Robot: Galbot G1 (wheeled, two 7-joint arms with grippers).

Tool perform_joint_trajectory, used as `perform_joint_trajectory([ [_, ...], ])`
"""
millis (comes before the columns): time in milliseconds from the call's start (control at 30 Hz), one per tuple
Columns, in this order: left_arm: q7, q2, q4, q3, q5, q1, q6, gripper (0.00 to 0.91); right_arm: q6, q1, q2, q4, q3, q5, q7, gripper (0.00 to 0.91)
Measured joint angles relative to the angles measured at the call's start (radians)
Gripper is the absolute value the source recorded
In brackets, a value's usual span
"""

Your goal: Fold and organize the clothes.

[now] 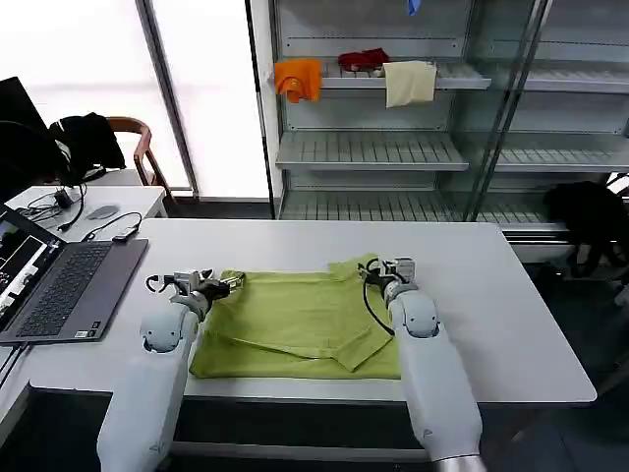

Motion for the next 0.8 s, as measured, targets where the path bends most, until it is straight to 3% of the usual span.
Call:
perform_joint_trajectory([
  [33,0.001,-0.001,0.003,0.000,0.001,-0.002,0.000,0.474,0.000,0.001,0.000,-0.005,0.000,-0.004,0.000,0.222],
  [67,0.002,-0.001,0.005,0.001,0.004,-0.003,0.000,0.413,0.000,0.002,0.001,-0.009,0.000,-0.007,0.000,0.050],
  [100,0.003,-0.001,0.008,0.001,0.005,-0.004,0.000,0.272,0.000,0.003,0.003,-0.012,0.000,-0.010,0.000,0.000],
  [167,0.006,-0.001,0.008,0.003,0.006,-0.004,0.000,0.050,0.001,0.003,0.004,-0.014,-0.001,-0.016,-0.002,0.000],
  [200,0.007,-0.001,0.008,0.003,0.006,-0.004,0.000,0.010,0.001,0.003,0.004,-0.014,-0.002,-0.018,-0.004,0.000],
  [800,0.023,-0.005,-0.015,0.003,0.000,0.007,0.002,0.000,0.001,-0.004,0.010,0.010,0.002,-0.017,-0.007,0.000],
])
